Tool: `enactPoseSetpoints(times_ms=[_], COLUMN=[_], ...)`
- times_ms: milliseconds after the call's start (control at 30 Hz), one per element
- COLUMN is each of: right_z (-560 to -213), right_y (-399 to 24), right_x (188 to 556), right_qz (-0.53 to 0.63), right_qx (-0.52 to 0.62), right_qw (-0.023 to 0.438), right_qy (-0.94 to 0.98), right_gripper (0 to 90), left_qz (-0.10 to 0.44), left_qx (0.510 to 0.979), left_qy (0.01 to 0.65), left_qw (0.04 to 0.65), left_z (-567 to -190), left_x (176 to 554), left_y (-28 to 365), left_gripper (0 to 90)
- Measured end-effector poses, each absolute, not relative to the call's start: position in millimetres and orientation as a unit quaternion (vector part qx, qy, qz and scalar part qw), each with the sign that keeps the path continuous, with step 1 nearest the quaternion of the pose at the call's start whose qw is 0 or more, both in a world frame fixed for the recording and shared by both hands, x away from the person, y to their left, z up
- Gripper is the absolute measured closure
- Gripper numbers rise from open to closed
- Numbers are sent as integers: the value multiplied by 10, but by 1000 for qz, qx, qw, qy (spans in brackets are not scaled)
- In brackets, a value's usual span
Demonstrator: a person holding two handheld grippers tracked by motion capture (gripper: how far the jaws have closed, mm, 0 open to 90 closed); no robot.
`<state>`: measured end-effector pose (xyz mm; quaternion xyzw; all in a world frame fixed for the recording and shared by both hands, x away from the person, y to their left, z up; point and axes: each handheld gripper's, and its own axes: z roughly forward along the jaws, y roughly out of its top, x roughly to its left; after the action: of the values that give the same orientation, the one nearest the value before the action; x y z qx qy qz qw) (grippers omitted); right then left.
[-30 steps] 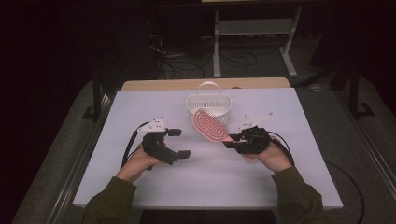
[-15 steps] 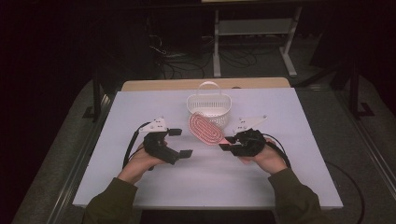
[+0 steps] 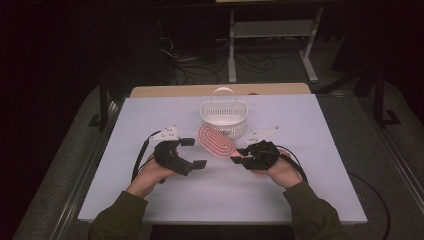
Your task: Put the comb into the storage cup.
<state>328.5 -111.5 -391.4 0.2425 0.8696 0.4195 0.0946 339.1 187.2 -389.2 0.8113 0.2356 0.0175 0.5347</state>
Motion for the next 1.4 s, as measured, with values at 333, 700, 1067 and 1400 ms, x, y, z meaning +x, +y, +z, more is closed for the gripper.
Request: enactPoseSetpoints(times_ms=[333, 700, 1067, 1400], right_z=[-3926, -3918, -3934, -3953], right_y=[-1057, -1001, -918, -878], right_x=[3281, 3270, 3247, 3229], right_qz=[421, 428, 435, 443], right_qx=[239, 238, 229, 221], right_qw=[93, 92, 93, 91], right_qy=[870, 867, 866, 864], right_gripper=[684, 684, 684, 684], left_qz=[14, 10, 6, 6], left_qx=[805, 804, 799, 794], left_qy=[248, 258, 271, 282], left_qw=[539, 536, 536, 538], left_z=[-3888, -3919, -3939, -3935], left_x=[3403, 3413, 3427, 3438], left_y=[1865, 1825, 1799, 1804], left_gripper=[3, 3, 4, 8])
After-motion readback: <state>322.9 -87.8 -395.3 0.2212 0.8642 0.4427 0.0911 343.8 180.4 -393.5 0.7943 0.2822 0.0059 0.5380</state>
